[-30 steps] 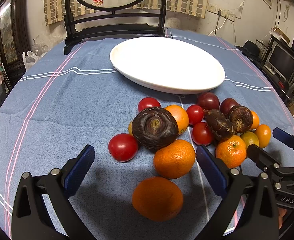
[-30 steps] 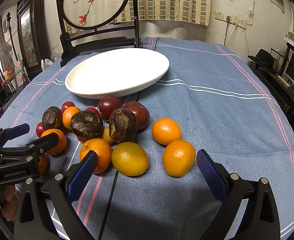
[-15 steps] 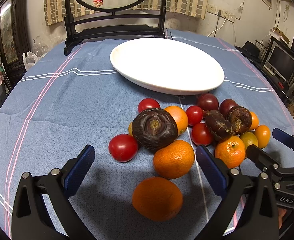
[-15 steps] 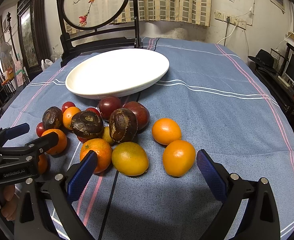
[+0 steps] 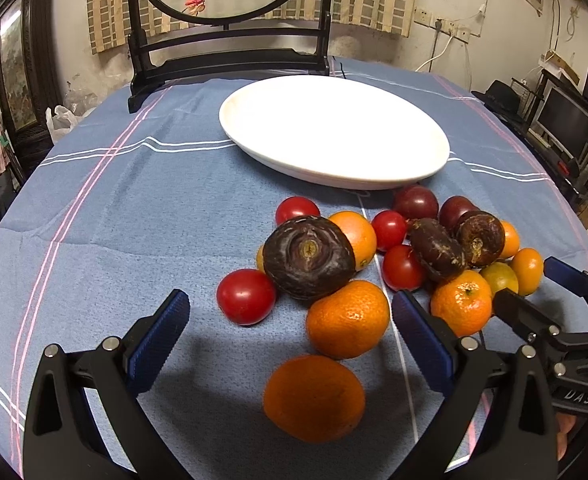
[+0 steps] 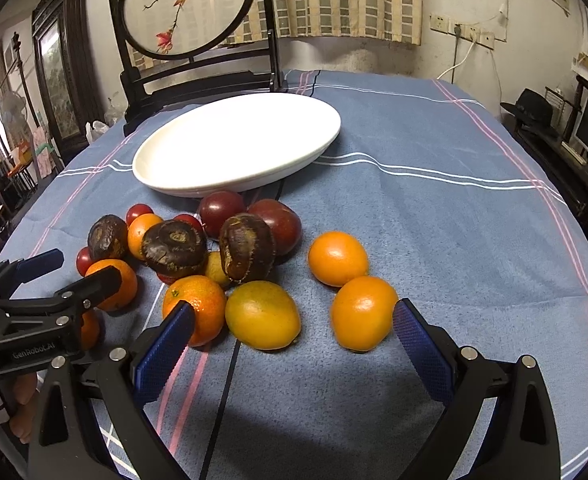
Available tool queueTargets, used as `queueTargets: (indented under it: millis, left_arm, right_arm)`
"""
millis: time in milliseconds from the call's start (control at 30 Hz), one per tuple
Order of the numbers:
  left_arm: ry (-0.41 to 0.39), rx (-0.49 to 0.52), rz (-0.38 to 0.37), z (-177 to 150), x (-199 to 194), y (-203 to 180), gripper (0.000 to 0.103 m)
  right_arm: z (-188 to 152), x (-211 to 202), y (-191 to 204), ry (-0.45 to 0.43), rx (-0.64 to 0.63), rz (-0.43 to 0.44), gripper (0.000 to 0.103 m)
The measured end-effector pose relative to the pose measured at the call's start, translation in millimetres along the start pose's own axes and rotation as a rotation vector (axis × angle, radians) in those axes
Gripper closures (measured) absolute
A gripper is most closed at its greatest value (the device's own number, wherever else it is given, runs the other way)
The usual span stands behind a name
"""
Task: Organize fruits
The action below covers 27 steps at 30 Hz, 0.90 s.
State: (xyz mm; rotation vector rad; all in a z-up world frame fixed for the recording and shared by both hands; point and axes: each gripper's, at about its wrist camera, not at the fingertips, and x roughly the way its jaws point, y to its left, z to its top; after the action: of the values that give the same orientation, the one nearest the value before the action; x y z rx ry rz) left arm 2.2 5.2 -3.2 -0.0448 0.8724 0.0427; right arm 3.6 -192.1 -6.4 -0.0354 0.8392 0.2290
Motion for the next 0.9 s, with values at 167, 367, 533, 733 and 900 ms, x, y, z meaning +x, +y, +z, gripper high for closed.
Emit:
queueTargets:
  millis: [167, 367, 533, 733, 900]
  left_arm:
    - [-0.003, 0.015, 0.02, -2.9, -9.4, -1.9, 0.004]
    - [-0.004, 0.006, -0.001, -12.3, -30.9, -4.9, 0.004]
    - [-0.011, 0.014, -0.001, -22.7, -50.2, -9.6, 0.004]
    - [-0.017, 0.009, -0.008, -33.7, -65.4, -11.5, 0.004]
    - [-0.022, 0.012, -0.013, -39.9, -73.7, -16.0, 0.004]
  right_arm:
    - [0.3, -7.8, 2.1, 0.014, 0.011, 0.024, 0.003]
    - [-3.1, -36.0, 6.8, -0.026, -0.011, 0.005, 0.003]
    - [-11.6, -50.8, 8.6, -0.029, -0.005, 0.017, 0.003]
    - [-23.5, -66.5, 9.8, -0.045, -0.01, 0.006, 0.003]
    - [-33.0, -73.1, 12.5, -0.048, -0.022, -0.005, 0.004]
